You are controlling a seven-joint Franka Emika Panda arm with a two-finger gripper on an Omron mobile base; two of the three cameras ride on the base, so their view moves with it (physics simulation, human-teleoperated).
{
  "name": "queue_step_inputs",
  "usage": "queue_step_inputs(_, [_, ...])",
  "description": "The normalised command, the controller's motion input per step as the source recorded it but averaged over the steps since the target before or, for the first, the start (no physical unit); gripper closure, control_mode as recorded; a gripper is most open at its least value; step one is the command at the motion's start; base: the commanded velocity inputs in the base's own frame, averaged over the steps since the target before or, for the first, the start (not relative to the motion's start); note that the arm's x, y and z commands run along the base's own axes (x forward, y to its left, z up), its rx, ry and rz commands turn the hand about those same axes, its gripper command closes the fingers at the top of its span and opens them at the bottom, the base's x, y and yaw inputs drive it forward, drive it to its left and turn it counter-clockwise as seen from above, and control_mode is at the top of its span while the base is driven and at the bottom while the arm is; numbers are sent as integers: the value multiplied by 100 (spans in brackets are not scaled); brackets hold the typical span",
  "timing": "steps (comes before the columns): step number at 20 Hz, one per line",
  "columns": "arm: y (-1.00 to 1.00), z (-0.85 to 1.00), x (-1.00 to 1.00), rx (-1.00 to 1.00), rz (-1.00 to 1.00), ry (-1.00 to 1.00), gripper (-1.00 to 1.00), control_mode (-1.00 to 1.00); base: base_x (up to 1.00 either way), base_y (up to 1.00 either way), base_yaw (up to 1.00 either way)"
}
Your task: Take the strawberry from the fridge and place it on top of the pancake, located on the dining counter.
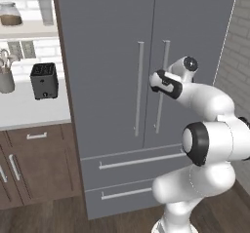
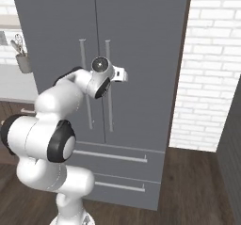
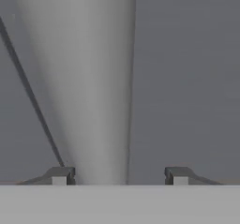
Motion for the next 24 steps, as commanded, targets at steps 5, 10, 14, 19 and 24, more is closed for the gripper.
queue_step_inputs(5, [-36,0,-58,2,-3,10,100,-100,0,0,0])
queue_step_inputs(10, [-62,0,-100,7,-7,0,100,-100,0,0,0])
queue_step_inputs(14, [-93,0,-100,12,-5,0,100,-100,0,0,0])
queue_step_inputs(19, [-100,1,-100,12,-5,-1,-100,-100,0,0,0])
queue_step_inputs(24, [-51,37,-100,3,-13,-1,-100,-100,0,0,0])
